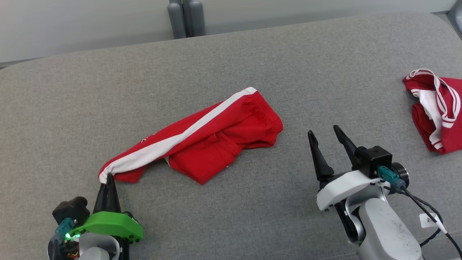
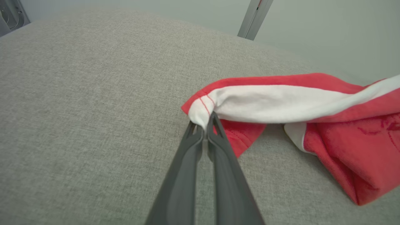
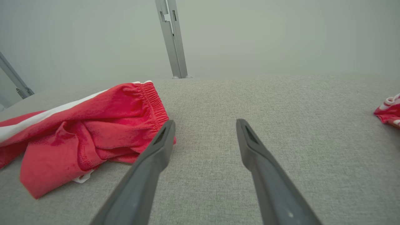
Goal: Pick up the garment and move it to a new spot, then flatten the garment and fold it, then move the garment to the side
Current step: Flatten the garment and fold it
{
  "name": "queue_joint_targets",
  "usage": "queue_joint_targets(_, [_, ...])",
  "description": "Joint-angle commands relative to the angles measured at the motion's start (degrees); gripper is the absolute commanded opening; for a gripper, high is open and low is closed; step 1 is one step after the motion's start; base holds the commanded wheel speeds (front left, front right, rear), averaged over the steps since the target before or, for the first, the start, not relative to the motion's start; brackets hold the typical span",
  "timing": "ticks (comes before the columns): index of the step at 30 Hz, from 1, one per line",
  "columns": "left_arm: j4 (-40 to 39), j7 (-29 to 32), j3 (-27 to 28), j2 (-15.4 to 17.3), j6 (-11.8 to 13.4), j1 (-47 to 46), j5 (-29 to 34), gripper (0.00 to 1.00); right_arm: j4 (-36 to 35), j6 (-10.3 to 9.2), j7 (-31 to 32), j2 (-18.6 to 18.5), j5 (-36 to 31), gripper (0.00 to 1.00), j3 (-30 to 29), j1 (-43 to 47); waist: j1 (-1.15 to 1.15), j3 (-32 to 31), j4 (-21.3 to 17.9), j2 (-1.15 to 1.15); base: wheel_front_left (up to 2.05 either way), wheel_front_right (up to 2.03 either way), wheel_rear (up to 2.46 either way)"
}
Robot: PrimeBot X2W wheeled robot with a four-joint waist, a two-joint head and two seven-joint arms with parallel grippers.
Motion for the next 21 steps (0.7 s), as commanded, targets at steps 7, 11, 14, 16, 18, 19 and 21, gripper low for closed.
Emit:
queue_joint_targets(7, [-2.1,0.0,-0.6,0.3,1.1,-1.5,1.7,0.00,3.5,0.01,-0.2,-0.3,4.8,1.00,2.5,-6.0,0.00,1.9,2.0,0.00,0.00,0.00,0.00])
queue_joint_targets(11, [-2.9,0.0,-2.0,0.3,1.6,-1.8,1.9,0.00,6.3,0.00,-0.2,-2.0,12.0,1.00,6.3,-10.7,0.00,2.9,3.6,0.00,0.00,0.00,0.00])
queue_joint_targets(14, [-3.4,0.0,-3.3,0.3,1.9,-2.0,1.8,0.00,7.9,0.00,-0.2,-4.1,17.9,1.00,9.8,-14.3,0.00,3.5,4.7,0.00,0.00,0.00,0.00])
queue_joint_targets(16, [-3.6,0.0,-3.9,0.3,2.2,-2.0,1.7,0.00,9.4,0.01,0.2,-5.4,21.7,1.00,13.2,-16.1,0.00,3.8,5.3,0.00,0.00,0.00,0.00])
queue_joint_targets(18, [-3.9,0.0,-4.4,0.3,2.4,-2.1,1.6,0.00,10.0,0.01,0.9,-6.8,26.3,1.00,16.2,-18.1,0.00,4.0,5.7,0.00,0.00,0.00,0.00])
queue_joint_targets(19, [-4.1,0.0,-4.5,0.3,2.6,-2.2,1.7,0.00,10.1,0.01,1.6,-7.2,28.5,1.00,17.4,-18.9,0.00,4.1,5.9,0.00,0.00,0.00,0.00])
queue_joint_targets(21, [-4.5,0.0,-4.8,0.3,2.8,-2.5,1.9,0.00,9.7,0.01,2.4,-9.2,33.2,1.00,20.2,-20.9,0.00,4.6,6.2,0.00,0.00,0.00,0.00])
